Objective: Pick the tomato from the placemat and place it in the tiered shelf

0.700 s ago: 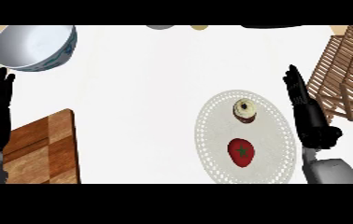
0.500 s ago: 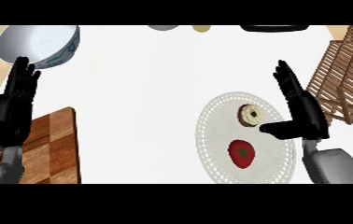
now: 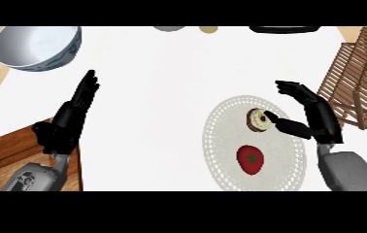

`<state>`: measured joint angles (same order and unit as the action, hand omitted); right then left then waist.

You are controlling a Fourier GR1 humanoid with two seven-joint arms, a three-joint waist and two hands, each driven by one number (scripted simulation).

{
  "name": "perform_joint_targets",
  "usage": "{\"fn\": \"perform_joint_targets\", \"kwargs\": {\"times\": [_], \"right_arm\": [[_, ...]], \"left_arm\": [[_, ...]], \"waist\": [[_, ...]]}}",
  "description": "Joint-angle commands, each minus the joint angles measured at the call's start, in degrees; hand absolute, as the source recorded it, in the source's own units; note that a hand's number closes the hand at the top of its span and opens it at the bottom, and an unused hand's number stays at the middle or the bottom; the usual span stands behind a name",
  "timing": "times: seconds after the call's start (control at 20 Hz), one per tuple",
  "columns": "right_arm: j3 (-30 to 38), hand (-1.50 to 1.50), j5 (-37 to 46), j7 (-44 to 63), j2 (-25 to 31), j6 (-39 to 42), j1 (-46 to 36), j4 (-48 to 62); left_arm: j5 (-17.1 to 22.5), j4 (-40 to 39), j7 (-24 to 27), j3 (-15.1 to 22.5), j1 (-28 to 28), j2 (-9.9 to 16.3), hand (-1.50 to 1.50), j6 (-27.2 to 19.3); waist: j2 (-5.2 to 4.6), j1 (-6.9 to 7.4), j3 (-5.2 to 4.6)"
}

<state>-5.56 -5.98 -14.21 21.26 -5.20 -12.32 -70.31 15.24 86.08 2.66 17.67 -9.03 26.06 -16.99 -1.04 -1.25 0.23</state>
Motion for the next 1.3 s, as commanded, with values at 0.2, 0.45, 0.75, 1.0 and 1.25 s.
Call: {"fn": "perform_joint_targets", "kwargs": {"times": [0.2,0.45,0.75,1.0,1.25], "right_arm": [[10.86,-1.5,-10.39,-18.53,-1.92,10.29,-2.52,14.95],[3.06,-1.5,-5.23,-11.96,7.88,22.44,1.19,6.43],[0.7,-1.5,-1.51,-1.89,12.52,22.19,0.7,-6.0],[-4.29,-1.5,2.25,11.76,16.2,22.69,1.62,-20.22],[-8.76,-1.5,8.63,19.06,23.2,27.79,0.14,-27.83]], "left_arm": [[-2.71,-6.11,1.83,2.62,-2.74,-4.71,0.0,2.26],[-5.45,-5.97,-0.44,3.64,-3.07,-6.55,0.0,-0.53],[-2.9,-3.48,-2.16,-0.17,-2.56,-3.15,0.0,4.22],[-6.15,-5.57,-0.51,1.71,-1.78,-6.75,0.0,0.82],[-4.56,-5.29,-0.7,0.48,-1.69,-5.72,0.0,3.49]], "waist": [[0.66,1.38,-0.14],[1.13,0.61,-0.29],[1.29,0.89,-0.31],[1.52,0.28,-0.43],[1.49,0.62,-0.42]]}}
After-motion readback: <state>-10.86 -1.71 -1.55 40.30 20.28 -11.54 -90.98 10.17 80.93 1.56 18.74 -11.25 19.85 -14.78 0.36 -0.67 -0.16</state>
